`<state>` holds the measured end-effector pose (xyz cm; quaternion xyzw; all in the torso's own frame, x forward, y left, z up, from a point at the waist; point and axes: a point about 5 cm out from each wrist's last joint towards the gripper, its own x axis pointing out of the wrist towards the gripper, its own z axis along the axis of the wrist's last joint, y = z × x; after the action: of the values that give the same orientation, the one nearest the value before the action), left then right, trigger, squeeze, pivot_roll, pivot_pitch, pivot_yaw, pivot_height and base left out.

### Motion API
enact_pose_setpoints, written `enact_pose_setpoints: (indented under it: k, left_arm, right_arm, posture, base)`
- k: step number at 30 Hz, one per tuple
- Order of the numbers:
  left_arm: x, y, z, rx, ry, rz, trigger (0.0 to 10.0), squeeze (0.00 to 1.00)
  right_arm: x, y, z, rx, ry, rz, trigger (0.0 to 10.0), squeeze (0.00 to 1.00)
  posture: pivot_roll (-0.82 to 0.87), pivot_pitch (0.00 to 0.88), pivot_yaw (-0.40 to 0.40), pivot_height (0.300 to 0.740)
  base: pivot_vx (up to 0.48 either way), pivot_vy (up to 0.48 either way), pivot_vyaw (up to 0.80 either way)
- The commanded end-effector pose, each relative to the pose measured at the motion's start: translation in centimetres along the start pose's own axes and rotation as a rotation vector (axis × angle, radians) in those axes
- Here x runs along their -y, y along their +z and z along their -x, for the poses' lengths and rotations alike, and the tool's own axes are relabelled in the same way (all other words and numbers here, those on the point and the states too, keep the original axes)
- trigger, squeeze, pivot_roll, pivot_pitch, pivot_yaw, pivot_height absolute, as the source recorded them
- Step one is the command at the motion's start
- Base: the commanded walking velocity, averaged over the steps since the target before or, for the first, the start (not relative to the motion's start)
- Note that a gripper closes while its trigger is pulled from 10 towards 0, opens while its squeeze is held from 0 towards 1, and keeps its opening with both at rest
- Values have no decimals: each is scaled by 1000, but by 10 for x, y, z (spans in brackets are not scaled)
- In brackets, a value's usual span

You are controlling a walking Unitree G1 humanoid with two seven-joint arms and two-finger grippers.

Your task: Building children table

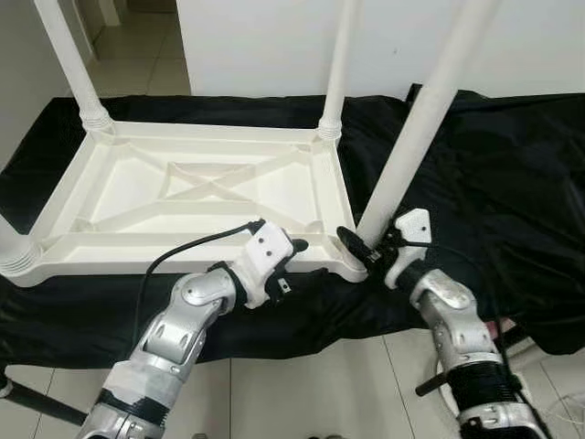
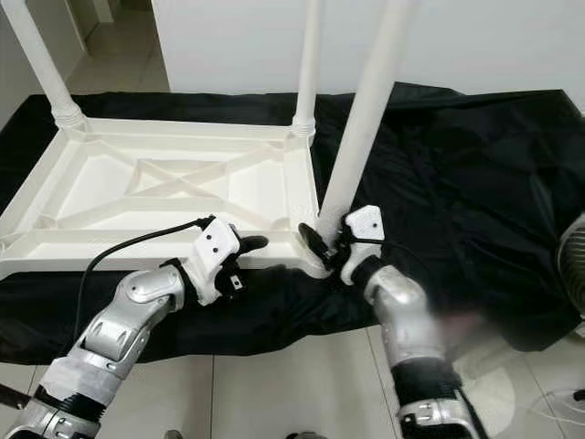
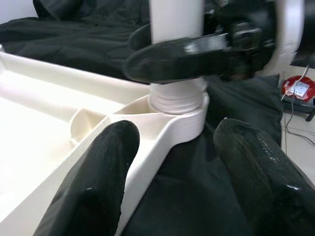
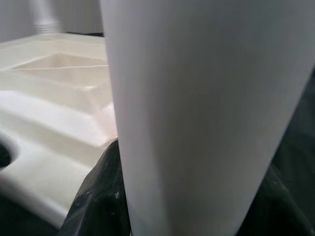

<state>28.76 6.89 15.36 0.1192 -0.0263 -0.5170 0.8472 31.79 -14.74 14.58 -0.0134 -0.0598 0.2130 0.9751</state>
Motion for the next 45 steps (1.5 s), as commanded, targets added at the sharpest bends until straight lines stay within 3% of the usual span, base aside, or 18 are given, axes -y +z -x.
enact_pose_setpoints:
  k: [1,5,8,11,14,27,28,32,39,42,43,44,45]
  left_arm:
    - [3,-1,-1,-6,-3,-6,10000,0]
    - [3,-2,-1,-13,-3,-6,10000,0]
    - [3,-2,-1,-15,-3,-7,10000,0]
    - [3,-3,-2,-20,-5,-7,10000,0]
    - [3,-3,-2,-21,-7,-8,10000,0]
    - [2,-3,-3,-21,-11,-7,10000,0]
    - [2,-2,-4,-19,-10,-6,10000,0]
    - [3,-2,-6,-11,-5,-2,10000,0]
    - [4,-2,-6,-6,4,-3,10000,0]
    - [4,-1,-7,2,13,30,10000,0]
    - [5,-1,-7,3,13,31,10000,0]
    - [5,-1,-7,3,13,31,10000,0]
    - [6,-1,-8,4,11,35,10000,0]
  right_arm:
    - [0,-7,3,-51,-90,-46,10000,0]
    - [-16,-14,8,-50,-263,-76,10000,0]
    - [-20,-16,10,-51,-323,-80,10000,0]
    - [-25,-20,17,-37,-510,-102,10000,0]
    - [-28,-21,18,-47,-553,-126,10000,0]
    - [-30,-11,16,-9,-527,-137,10000,0]
    - [-32,-9,16,0,-517,-141,10000,1000]
    - [-34,-2,14,37,-478,-116,10000,1000]
    - [-23,1,17,44,-459,-98,10000,1000]
    - [-23,3,18,52,-387,-93,10000,1000]
    - [-24,4,18,60,-353,-95,10000,220]
    - [-24,4,18,60,-353,-95,10000,220]
    - [-25,5,19,67,-327,-91,10000,0]
  posture:
    - [-61,61,-34,740]
    - [-62,59,-38,740]
    - [-64,56,-38,740]
    - [-65,54,-39,740]
    - [-65,51,-39,740]
    - [-73,44,-31,740]
    - [-76,41,-31,740]
    - [-80,34,-35,740]
    - [-86,28,-41,740]
    - [-96,23,-45,740]
    - [-101,19,-45,740]
    - [-101,19,-45,740]
    - [-101,19,-45,740]
  base:
    - [0,0,0]
    - [0,0,0]
    - [0,0,0]
    - [0,0,0]
    - [0,0,0]
    - [0,0,0]
    - [0,0,0]
    - [0,0,0]
    - [0,0,0]
    - [0,0,0]
    - [0,0,0]
    - [0,0,0]
    - [0,0,0]
